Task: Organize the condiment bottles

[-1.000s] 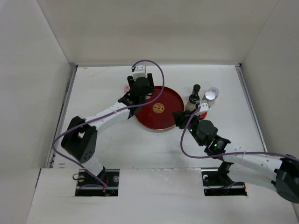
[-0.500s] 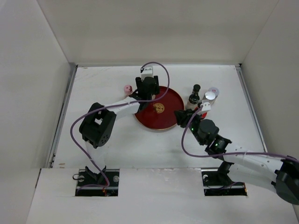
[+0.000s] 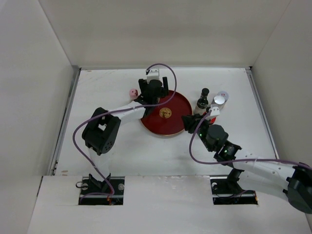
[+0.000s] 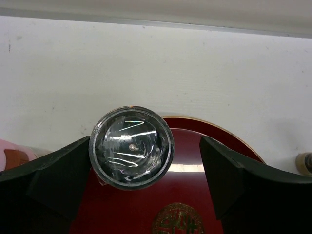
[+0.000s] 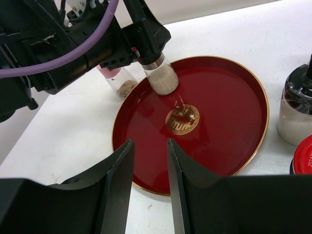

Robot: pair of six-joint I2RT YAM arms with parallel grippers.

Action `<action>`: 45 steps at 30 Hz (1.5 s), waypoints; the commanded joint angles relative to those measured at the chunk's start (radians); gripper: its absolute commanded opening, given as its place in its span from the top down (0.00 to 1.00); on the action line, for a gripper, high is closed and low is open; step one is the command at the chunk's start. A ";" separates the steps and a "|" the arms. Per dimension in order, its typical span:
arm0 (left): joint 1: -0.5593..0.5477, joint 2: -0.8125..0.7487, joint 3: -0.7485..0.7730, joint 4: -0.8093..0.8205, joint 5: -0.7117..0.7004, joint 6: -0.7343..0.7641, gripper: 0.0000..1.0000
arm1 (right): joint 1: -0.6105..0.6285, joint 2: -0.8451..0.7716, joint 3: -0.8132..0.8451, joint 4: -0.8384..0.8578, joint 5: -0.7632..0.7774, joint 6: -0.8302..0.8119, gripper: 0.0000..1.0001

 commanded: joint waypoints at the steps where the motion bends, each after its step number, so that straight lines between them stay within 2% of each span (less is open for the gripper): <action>1: -0.017 -0.141 -0.019 0.067 -0.006 0.027 0.10 | -0.008 0.003 -0.002 0.051 0.006 0.015 0.60; 8: 0.034 -0.326 -0.158 0.061 -0.024 0.018 0.10 | -0.009 0.009 -0.002 0.056 0.005 0.015 0.59; 13: 0.090 -0.395 -0.250 0.012 -0.049 -0.010 0.12 | -0.009 0.008 -0.003 0.057 0.005 0.015 0.58; 19: 0.140 -0.337 -0.238 -0.085 -0.032 -0.020 0.16 | -0.008 0.018 0.000 0.059 0.005 0.015 0.58; 29: 0.198 -0.172 -0.168 -0.074 -0.044 -0.016 0.27 | -0.009 0.021 0.000 0.057 0.005 0.015 0.57; 31: 0.212 -0.144 -0.145 -0.076 -0.028 -0.010 0.33 | -0.009 0.020 0.000 0.057 0.005 0.015 0.57; 35: 0.230 -0.121 -0.125 -0.078 -0.012 -0.011 0.58 | -0.009 0.017 -0.002 0.057 0.005 0.015 0.57; 37: 0.224 -0.151 -0.144 -0.070 -0.023 -0.014 0.65 | -0.009 0.014 -0.003 0.060 0.005 0.015 0.57; 40: 0.201 -0.245 -0.201 -0.074 -0.058 -0.010 0.68 | -0.009 0.015 -0.003 0.060 0.005 0.015 0.57; 45: 0.121 -0.495 -0.353 -0.093 -0.069 -0.019 0.69 | -0.014 0.027 0.000 0.060 0.005 0.015 0.57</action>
